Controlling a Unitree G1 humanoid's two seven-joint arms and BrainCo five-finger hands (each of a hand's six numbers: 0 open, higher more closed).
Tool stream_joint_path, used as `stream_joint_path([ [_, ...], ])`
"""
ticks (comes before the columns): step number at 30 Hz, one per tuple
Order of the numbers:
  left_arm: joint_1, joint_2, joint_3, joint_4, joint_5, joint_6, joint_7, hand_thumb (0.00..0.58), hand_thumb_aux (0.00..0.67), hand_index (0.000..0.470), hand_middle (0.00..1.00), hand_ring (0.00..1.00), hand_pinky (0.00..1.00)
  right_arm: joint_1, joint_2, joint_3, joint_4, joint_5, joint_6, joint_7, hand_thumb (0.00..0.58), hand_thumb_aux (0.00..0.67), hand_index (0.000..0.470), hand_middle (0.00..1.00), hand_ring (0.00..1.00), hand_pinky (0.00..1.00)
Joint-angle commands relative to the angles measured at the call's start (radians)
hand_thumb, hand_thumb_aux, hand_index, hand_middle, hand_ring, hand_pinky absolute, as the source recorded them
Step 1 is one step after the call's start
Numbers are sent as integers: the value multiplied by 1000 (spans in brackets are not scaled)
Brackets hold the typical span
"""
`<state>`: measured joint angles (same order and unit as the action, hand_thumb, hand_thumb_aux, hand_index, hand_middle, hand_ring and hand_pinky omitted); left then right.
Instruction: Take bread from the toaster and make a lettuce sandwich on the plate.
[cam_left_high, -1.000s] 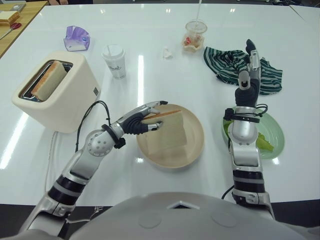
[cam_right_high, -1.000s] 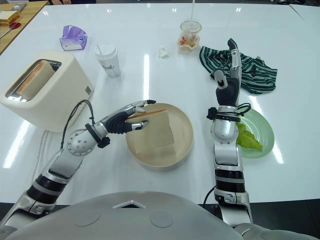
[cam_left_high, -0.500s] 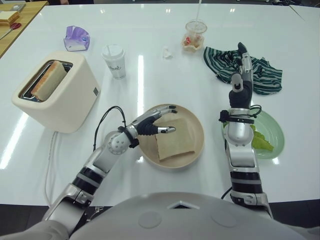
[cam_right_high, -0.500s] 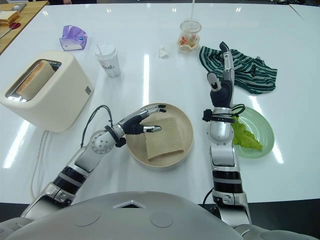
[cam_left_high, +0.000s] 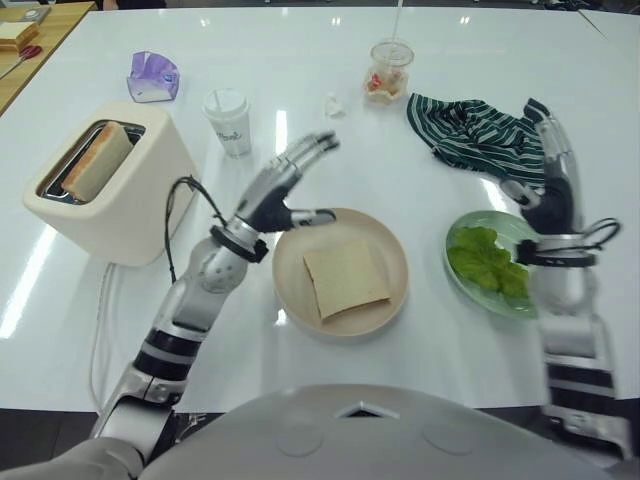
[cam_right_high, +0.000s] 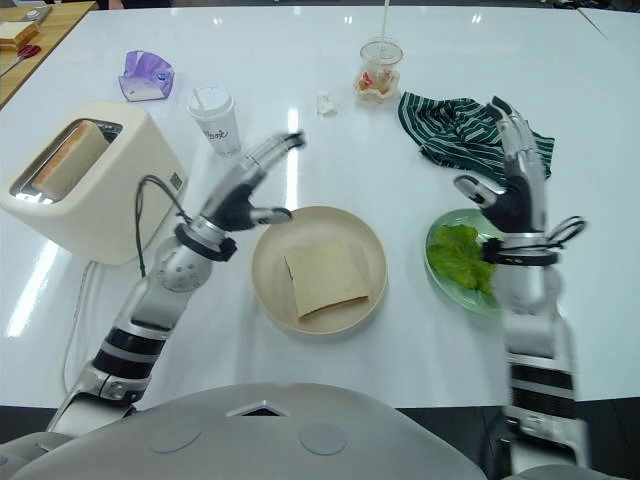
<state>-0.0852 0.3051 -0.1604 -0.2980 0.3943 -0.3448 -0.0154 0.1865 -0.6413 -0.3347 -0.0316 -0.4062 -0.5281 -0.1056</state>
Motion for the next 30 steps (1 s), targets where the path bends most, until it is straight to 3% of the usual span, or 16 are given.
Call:
stream_joint_path([
  [1,-16,-7,193,-118,-193,-17,36,0,0,0,0,0,0,163,-212,-41,180,-201,-143,-28,0,0,0,0,0,0],
  [5,-4,-3,294,-90,-261,-39,47,0,0,0,0,0,0,205,-356,15,336,-436,-185,-199,0,0,0,0,0,0],
  [6,2,-5,296,-75,-257,-49,46,0,0,0,0,0,0,189,-378,42,375,-476,-189,-238,251,166,116,0,0,0],
  [7,7,-4,295,-58,-249,-60,42,0,0,0,0,0,0,167,-392,68,408,-493,-196,-262,349,247,173,0,0,0],
  [8,8,1,291,-41,-236,-70,36,0,0,0,0,0,0,150,-403,96,433,-506,-201,-277,340,239,168,0,0,0],
  [10,10,11,288,-6,-226,-84,24,0,0,0,0,0,0,130,-422,142,462,-522,-208,-292,427,326,229,0,0,0],
  [14,25,8,309,17,-222,-103,25,0,0,0,0,0,0,85,-463,209,511,-546,-214,-334,485,399,280,0,0,0],
  [15,27,6,309,22,-220,-107,25,0,0,0,0,0,0,79,-467,223,518,-547,-214,-342,539,491,345,0,0,0],
  [17,28,4,306,29,-217,-109,22,0,0,0,0,0,0,75,-474,247,524,-546,-214,-352,565,562,394,0,0,0],
  [22,34,9,315,41,-190,-117,24,0,0,0,0,0,0,54,-496,313,521,-553,-208,-333,543,502,352,0,0,0],
  [30,36,5,311,66,-156,-136,27,0,0,0,0,0,0,56,-508,336,500,-482,-216,-293,528,470,330,0,0,0],
])
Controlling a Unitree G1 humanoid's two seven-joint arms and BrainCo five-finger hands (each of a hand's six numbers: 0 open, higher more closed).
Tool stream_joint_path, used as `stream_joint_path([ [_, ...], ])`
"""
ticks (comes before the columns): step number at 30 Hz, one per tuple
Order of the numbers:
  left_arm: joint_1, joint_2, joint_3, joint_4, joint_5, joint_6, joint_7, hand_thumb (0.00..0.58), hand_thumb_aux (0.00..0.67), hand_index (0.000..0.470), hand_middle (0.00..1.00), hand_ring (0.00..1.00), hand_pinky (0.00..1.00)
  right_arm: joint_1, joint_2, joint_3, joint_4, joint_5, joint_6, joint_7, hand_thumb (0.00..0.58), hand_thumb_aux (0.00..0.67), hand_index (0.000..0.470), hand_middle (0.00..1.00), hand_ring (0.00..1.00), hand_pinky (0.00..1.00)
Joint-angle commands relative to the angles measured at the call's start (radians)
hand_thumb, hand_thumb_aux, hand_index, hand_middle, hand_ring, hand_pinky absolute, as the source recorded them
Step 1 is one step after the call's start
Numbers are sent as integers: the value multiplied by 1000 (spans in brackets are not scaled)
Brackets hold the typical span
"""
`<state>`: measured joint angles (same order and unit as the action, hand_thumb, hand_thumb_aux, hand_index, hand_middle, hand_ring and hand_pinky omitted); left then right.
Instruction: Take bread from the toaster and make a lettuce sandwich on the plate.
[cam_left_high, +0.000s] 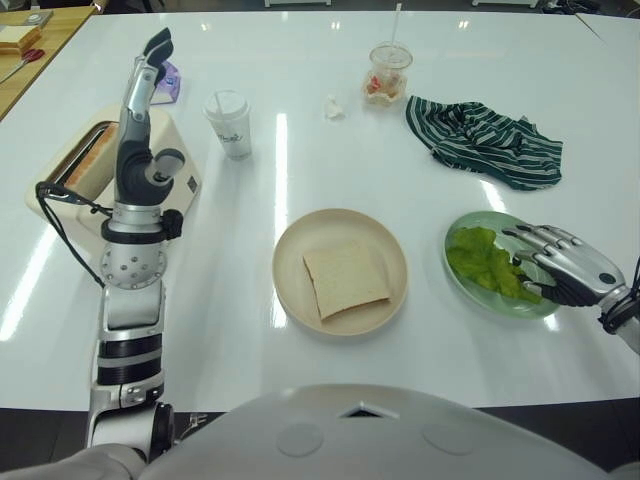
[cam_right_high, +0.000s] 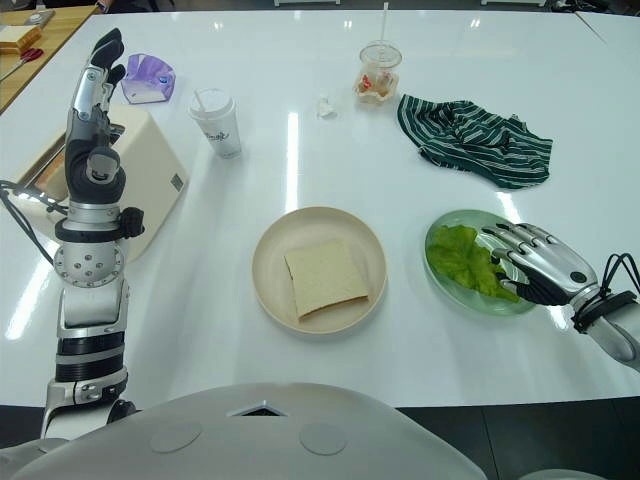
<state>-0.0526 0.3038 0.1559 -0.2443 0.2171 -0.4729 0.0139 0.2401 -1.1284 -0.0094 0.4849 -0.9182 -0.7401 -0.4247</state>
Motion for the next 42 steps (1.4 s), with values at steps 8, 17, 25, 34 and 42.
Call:
stream_joint_path([
  [8,9,7,4,19,29,-17,0,0,0,0,0,0,0,4,-28,10,-31,49,3,45,520,455,319,0,0,0],
  [17,11,7,12,23,28,-20,4,0,0,0,0,0,0,-4,-19,39,-34,54,11,77,508,434,304,0,0,0],
  [25,7,13,9,38,28,-30,-2,0,0,0,0,0,0,10,-23,98,8,44,31,127,468,376,264,0,0,0],
  [34,8,19,9,33,35,-38,-8,0,0,0,0,0,0,-23,-20,161,57,58,41,157,555,531,372,0,0,0],
  [42,10,23,9,36,37,-39,-7,0,0,0,0,0,0,-34,-2,149,68,205,-19,184,580,670,470,0,0,0],
])
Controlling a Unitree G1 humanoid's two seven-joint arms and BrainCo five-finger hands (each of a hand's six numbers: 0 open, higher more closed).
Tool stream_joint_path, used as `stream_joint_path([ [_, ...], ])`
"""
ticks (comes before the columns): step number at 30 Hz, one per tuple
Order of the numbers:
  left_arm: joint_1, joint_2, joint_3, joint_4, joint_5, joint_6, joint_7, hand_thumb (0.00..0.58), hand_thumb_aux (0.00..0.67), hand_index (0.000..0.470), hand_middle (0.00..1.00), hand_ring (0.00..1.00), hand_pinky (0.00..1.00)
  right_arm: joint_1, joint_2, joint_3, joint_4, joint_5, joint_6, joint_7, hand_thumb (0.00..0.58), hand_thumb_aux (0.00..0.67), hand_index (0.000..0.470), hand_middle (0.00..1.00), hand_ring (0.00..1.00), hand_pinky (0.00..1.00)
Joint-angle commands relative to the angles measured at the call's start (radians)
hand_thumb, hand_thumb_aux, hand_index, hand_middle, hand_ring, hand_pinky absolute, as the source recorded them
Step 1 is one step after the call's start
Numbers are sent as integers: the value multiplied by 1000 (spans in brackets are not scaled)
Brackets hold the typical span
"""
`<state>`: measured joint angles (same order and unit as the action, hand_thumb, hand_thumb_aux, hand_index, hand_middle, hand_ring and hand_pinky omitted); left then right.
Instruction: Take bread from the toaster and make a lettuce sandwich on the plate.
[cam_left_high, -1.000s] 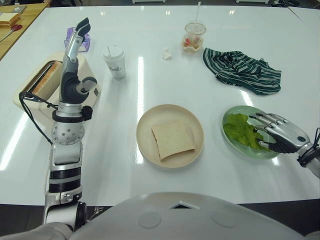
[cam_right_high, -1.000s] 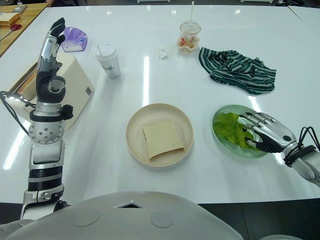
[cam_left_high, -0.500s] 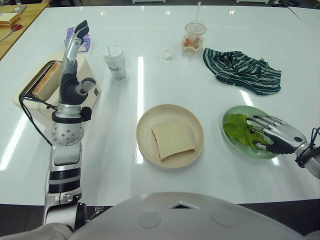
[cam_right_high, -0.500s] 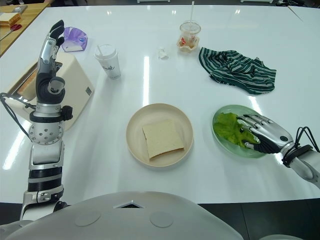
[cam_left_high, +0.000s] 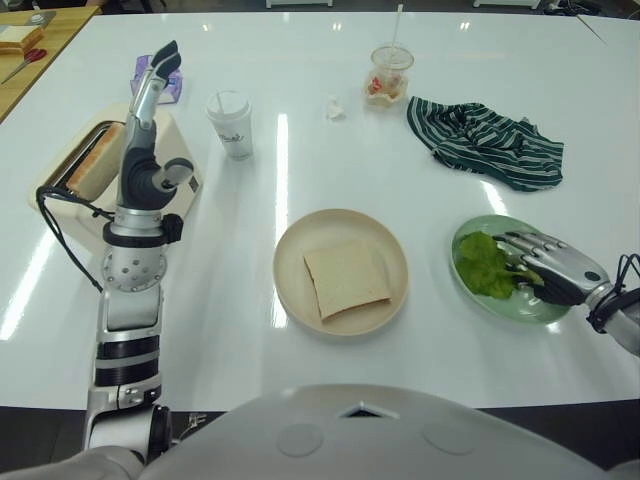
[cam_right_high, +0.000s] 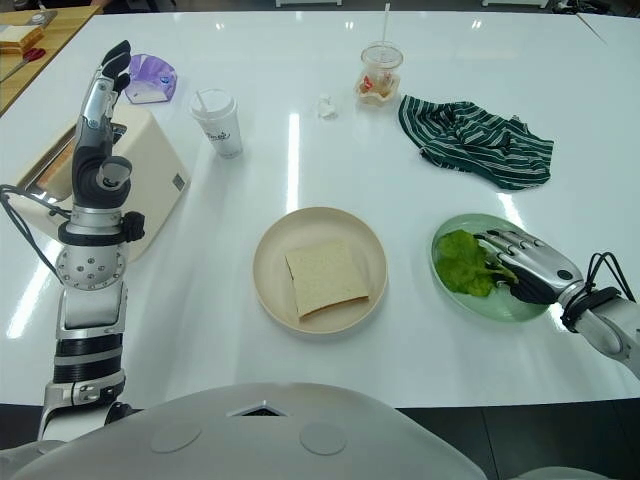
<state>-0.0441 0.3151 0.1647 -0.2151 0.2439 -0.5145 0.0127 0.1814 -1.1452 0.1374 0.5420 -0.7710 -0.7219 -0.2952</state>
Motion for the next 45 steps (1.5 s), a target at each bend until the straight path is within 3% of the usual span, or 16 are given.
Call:
stream_joint_path([
  [1,1,11,0,9,11,2,-5,0,0,0,0,0,0,23,16,-10,5,91,-48,60,580,670,470,0,0,0],
  [11,-15,4,-5,33,21,-7,6,0,0,0,0,0,0,67,-20,-211,-126,442,-110,240,580,670,470,0,0,0],
  [15,-19,2,-2,42,23,-11,16,0,0,0,0,0,0,105,-36,-316,-267,573,-77,365,580,670,470,0,0,0],
  [19,-9,-2,4,32,23,-14,27,0,0,0,0,0,0,62,-14,-326,-392,635,-23,477,580,670,470,0,0,0],
  [22,-11,-3,6,20,20,-9,30,0,0,0,0,0,0,-12,17,-291,-462,620,8,536,580,670,470,0,0,0],
  [25,-14,-1,12,-1,14,-3,30,0,0,0,0,0,0,-162,112,-156,-511,541,25,599,580,670,470,0,0,0],
  [29,5,10,44,-12,2,-6,31,0,0,0,0,0,0,-382,281,31,-474,411,0,662,580,670,470,0,0,0],
  [32,15,18,62,-12,-6,-11,27,0,0,0,0,0,0,-482,374,119,-417,326,-36,668,580,670,470,0,0,0],
  [39,18,20,70,-7,-10,-11,26,0,0,0,0,0,0,-578,461,229,-254,180,-119,636,580,670,470,0,0,0],
  [45,9,26,68,9,-15,-8,18,0,0,0,0,0,0,-542,449,263,-228,161,-160,646,580,670,470,0,0,0],
])
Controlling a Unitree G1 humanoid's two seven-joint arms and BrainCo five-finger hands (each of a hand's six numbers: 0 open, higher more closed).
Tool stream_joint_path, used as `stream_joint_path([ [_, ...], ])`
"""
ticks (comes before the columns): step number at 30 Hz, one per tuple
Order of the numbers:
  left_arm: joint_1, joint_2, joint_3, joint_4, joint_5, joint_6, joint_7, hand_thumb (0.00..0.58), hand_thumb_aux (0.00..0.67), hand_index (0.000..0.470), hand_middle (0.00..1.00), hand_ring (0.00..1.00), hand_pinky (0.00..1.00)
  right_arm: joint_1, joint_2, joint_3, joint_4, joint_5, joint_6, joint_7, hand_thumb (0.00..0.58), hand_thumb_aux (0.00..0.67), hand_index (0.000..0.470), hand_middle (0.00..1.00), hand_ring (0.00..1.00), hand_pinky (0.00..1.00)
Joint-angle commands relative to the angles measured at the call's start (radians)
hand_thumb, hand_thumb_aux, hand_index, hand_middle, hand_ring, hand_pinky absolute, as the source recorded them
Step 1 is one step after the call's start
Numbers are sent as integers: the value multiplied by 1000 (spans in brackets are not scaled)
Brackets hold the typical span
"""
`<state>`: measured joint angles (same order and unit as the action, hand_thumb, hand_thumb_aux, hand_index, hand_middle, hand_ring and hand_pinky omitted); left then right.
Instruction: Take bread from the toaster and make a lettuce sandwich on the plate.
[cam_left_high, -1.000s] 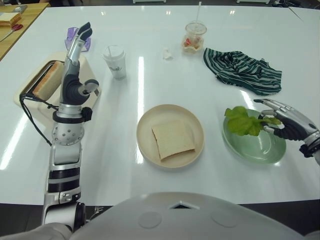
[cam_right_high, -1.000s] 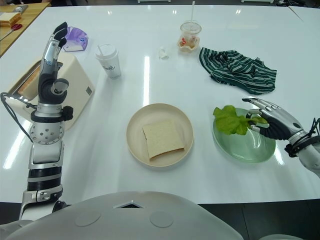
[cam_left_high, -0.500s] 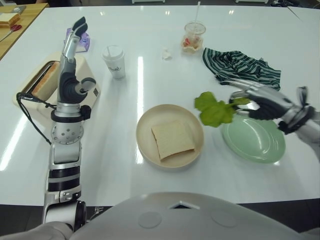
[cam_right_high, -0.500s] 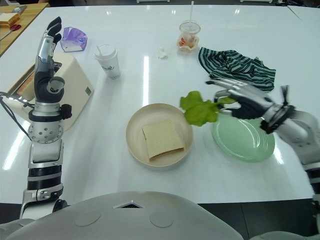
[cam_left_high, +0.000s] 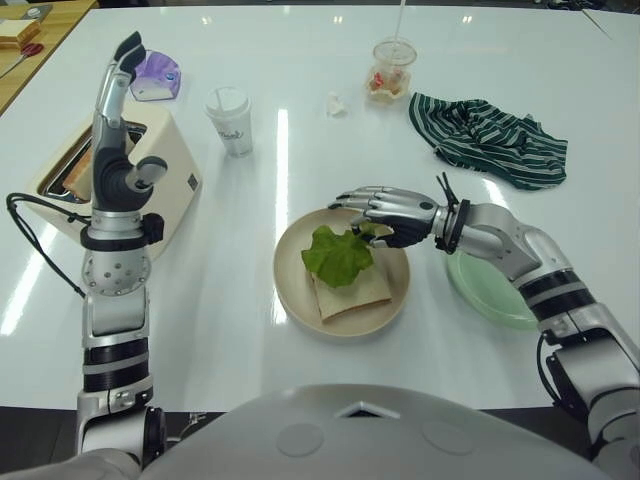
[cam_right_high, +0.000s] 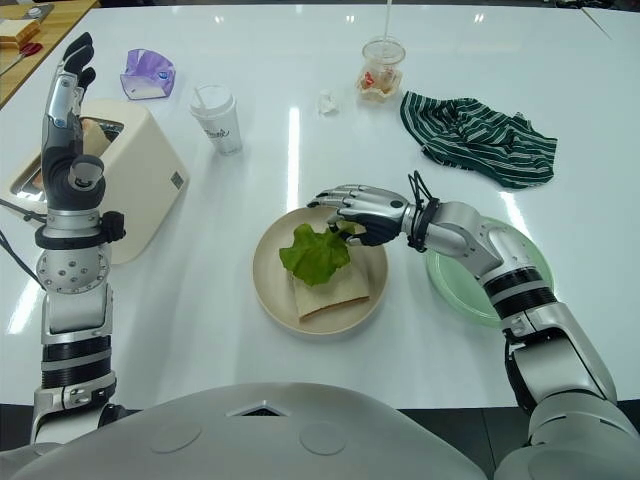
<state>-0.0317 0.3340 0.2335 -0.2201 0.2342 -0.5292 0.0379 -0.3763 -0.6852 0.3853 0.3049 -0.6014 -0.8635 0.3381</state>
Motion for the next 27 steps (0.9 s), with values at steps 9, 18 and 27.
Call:
stream_joint_path([
  [9,-2,6,-3,32,-1,0,-3,0,0,0,0,0,0,60,-18,0,-62,65,-23,59,580,670,470,0,0,0],
  [18,5,1,-7,33,1,0,-3,0,0,0,0,0,0,82,-18,5,-95,42,-9,76,580,670,470,0,0,0],
  [27,14,1,-6,41,2,-5,-1,0,0,0,0,0,0,70,-14,-5,-75,-26,-9,35,49,29,20,0,0,0],
])
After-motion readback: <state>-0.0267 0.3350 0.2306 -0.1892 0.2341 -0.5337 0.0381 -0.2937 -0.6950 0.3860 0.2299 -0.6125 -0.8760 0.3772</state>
